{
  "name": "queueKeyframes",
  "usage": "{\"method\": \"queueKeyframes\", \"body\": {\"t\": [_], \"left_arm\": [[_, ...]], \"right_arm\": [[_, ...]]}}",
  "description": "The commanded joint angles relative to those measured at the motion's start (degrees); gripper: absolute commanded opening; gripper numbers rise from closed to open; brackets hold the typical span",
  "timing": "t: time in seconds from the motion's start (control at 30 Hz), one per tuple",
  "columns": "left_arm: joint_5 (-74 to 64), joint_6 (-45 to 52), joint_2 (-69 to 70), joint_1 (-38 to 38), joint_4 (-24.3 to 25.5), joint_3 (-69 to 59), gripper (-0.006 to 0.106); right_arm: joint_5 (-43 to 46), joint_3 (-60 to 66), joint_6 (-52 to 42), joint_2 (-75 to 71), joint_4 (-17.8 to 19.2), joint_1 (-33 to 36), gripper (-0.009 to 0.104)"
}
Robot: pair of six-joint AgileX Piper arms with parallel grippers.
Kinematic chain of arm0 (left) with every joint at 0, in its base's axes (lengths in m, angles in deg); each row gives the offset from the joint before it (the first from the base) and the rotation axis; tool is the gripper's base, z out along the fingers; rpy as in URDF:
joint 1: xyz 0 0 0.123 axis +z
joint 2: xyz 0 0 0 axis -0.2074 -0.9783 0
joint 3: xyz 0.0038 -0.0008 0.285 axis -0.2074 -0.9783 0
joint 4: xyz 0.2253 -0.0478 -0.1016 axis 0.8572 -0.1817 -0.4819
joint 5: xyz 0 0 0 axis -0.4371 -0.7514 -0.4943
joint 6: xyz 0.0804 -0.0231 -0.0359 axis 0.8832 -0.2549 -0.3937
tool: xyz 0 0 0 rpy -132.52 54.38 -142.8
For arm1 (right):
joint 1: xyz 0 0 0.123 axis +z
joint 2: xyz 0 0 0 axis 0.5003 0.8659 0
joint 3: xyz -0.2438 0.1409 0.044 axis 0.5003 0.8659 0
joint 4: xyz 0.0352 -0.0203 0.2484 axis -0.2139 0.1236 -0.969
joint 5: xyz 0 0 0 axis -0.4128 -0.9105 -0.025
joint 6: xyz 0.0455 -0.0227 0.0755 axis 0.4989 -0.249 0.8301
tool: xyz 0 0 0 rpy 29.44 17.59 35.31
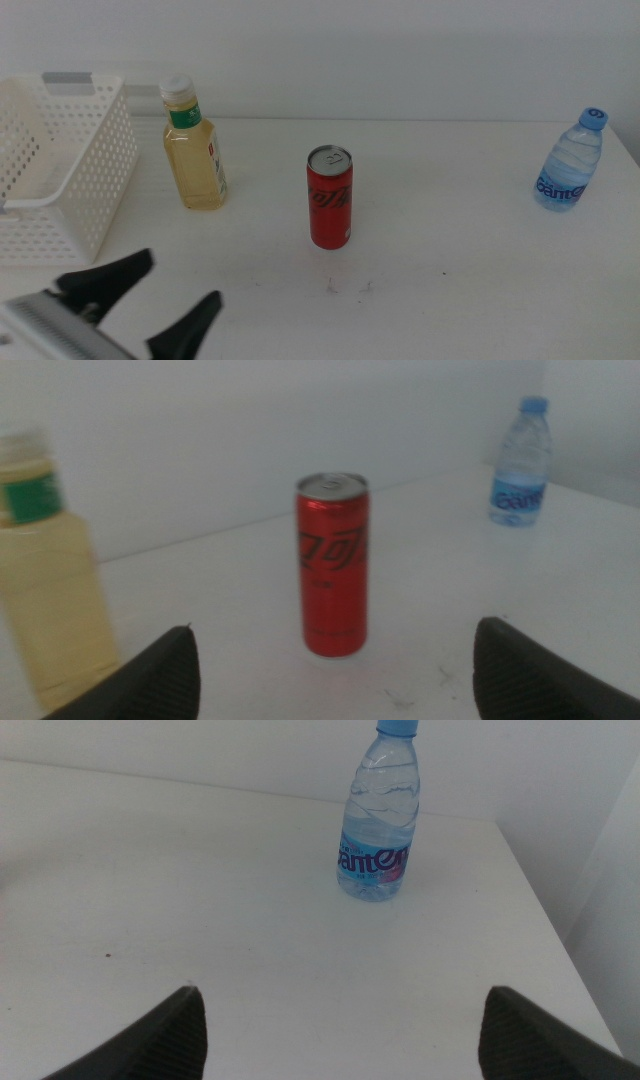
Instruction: Use arms to grab the bottles and put them into the dustbin to the left of the table.
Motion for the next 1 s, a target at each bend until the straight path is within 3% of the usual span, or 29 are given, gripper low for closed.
{"method": "queueKeyframes", "body": {"t": [0.0,0.2,0.37,0.73,0.87,0.97], "left_arm": [[10.33,3.25,-7.99,-3.65,-3.82,0.00,0.094],[26.91,3.42,-22.10,-4.69,-4.74,0.00,0.094],[31.39,3.21,-26.20,-4.69,-4.95,0.00,0.094],[31.20,2.74,-26.20,-4.69,-2.00,0.56,0.094],[21.33,3.27,-29.14,-4.69,-2.64,6.91,0.094],[23.05,2.38,-34.96,-3.74,-2.89,11.37,0.094]], "right_arm": [[0.89,0.23,-0.14,-0.29,0.15,-0.25,0.087],[0.89,0.23,-0.14,-0.29,0.15,-0.25,0.087],[0.89,0.23,-0.14,-0.29,0.15,-0.25,0.087],[0.89,0.23,-0.14,-0.29,0.15,-0.25,0.087],[0.89,0.23,-0.14,-0.29,0.15,-0.25,0.087],[0.89,0.23,-0.14,-0.29,0.15,-0.25,0.087]]}}
